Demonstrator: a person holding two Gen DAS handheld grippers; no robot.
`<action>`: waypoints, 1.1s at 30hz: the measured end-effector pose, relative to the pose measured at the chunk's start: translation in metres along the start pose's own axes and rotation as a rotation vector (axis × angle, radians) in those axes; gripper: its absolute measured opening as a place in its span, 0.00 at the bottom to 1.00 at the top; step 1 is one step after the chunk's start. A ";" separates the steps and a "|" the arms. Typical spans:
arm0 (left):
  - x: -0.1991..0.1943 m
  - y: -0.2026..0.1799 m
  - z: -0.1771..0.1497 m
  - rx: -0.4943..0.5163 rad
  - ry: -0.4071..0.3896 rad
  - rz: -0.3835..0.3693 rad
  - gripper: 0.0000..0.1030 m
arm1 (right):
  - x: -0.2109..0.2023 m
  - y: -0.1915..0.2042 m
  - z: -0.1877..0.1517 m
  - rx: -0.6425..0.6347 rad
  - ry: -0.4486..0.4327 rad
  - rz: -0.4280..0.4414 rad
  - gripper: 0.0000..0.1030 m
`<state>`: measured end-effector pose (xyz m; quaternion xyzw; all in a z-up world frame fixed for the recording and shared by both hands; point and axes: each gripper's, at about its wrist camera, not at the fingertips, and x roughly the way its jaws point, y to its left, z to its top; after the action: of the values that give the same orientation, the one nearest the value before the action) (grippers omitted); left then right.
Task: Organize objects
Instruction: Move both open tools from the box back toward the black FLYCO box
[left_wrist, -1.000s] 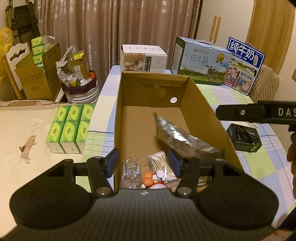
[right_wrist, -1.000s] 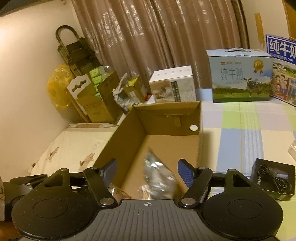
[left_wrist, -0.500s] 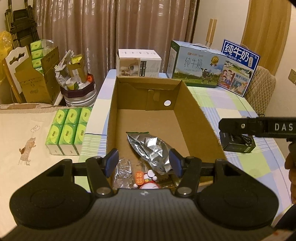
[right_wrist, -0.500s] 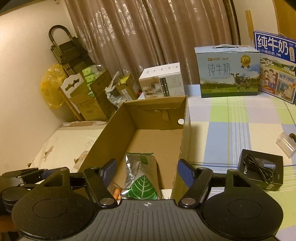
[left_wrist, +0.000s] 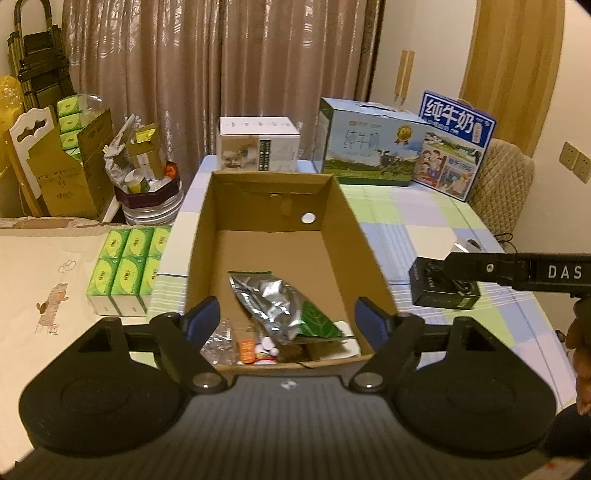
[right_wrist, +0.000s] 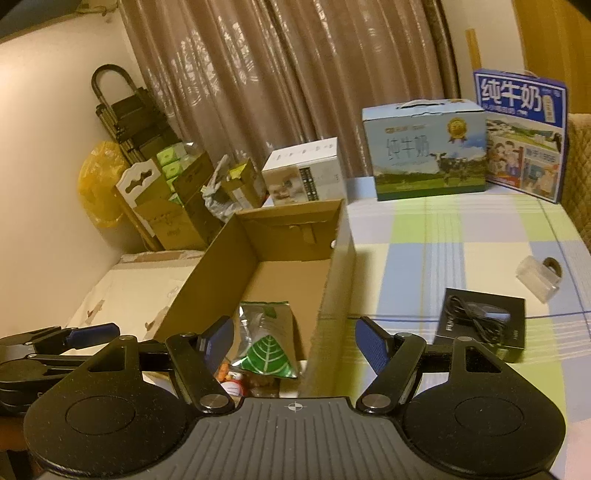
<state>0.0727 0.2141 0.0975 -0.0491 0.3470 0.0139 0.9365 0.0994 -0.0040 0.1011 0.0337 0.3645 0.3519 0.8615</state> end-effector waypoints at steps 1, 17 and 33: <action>-0.001 -0.003 0.000 0.000 0.000 -0.003 0.76 | -0.004 -0.002 0.000 0.002 -0.004 -0.003 0.68; -0.018 -0.052 -0.006 0.019 -0.042 -0.034 0.98 | -0.063 -0.049 -0.018 0.016 -0.051 -0.085 0.68; 0.006 -0.118 -0.008 0.073 -0.031 -0.122 0.99 | -0.115 -0.148 -0.056 0.138 -0.060 -0.249 0.69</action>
<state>0.0792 0.0963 0.0973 -0.0357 0.3291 -0.0549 0.9420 0.0928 -0.1985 0.0831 0.0577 0.3634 0.2151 0.9046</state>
